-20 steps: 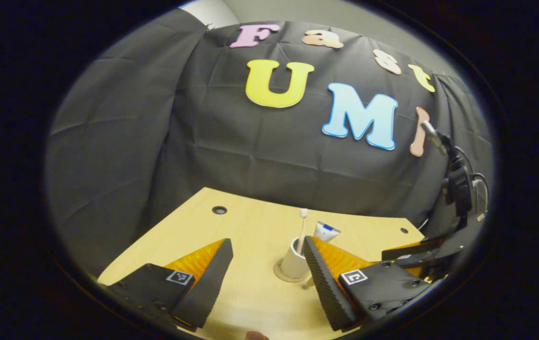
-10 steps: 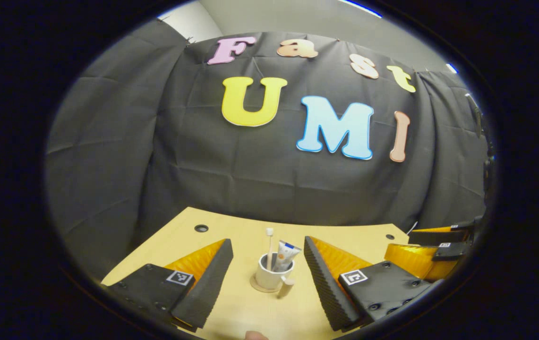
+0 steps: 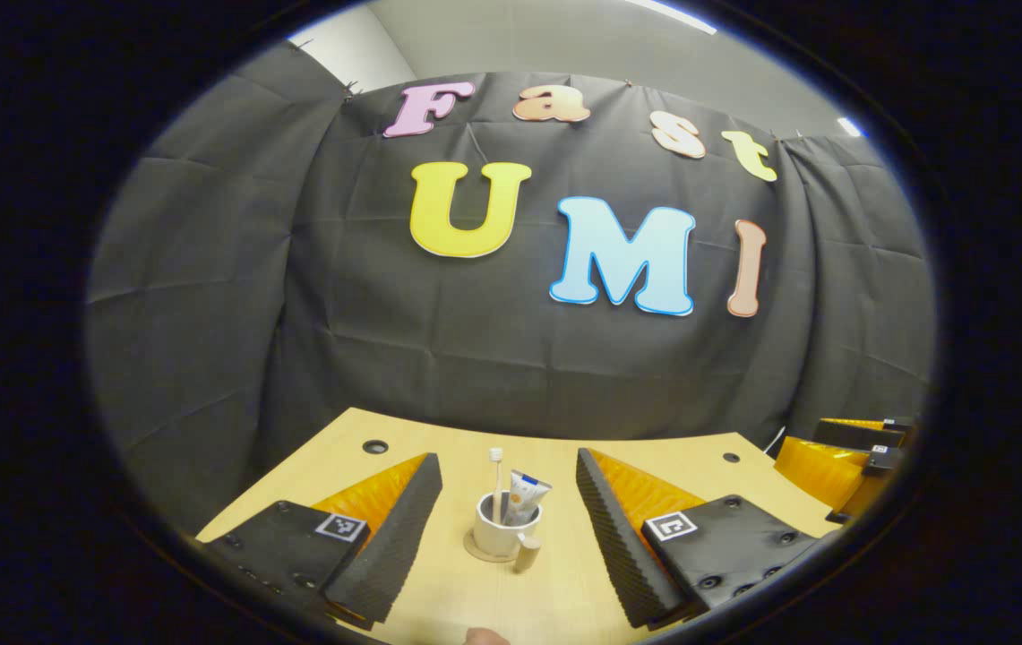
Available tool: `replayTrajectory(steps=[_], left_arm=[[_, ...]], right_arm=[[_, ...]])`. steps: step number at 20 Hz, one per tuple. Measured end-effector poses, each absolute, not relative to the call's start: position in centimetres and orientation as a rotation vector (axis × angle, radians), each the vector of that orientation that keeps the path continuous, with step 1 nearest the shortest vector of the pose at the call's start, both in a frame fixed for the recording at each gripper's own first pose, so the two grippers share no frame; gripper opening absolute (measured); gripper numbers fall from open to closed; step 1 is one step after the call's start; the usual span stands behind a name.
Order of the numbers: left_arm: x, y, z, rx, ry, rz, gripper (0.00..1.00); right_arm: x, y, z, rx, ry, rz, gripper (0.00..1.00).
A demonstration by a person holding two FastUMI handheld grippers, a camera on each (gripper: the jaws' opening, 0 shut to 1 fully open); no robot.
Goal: Put the toothbrush and toothpaste on the desktop into the cup, then pick up the cup and place it on the coaster on the desktop.
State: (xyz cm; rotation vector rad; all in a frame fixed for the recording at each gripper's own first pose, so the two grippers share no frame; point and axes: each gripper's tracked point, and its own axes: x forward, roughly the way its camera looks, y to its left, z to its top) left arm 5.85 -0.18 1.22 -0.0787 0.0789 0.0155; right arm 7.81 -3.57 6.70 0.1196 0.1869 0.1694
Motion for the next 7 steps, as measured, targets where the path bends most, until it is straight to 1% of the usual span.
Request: replayTrajectory(steps=[1,2,3,4,5,6,7], left_arm=[[5.8,-0.2,1.1,-0.078,0.08,0.02,0.97],[5.7,-0.2,1.1,-0.079,0.081,0.021,0.97],[5.7,-0.3,1.1,-0.08,0.082,0.024,0.97],[5.5,-0.3,1.1,-0.081,0.082,0.026,1.0],[5.4,-0.3,1.2,-0.081,0.08,0.026,0.97],[5.2,-0.3,1.4,-0.08,0.077,0.028,1.0],[5.1,-0.3,1.5,-0.079,0.074,0.028,1.0]], right_arm=[[7.8,-4.0,6.7,0.128,0.185,0.161,0.85],[7.6,-4.3,6.6,0.135,0.185,0.159,0.85],[7.7,-4.6,6.7,0.143,0.182,0.155,0.85],[7.7,-4.8,6.7,0.147,0.183,0.156,0.85],[7.9,-4.9,6.8,0.152,0.18,0.153,0.85],[7.9,-5.1,6.8,0.157,0.179,0.152,0.85],[8.0,-5.3,7.0,0.162,0.173,0.147,0.85]])
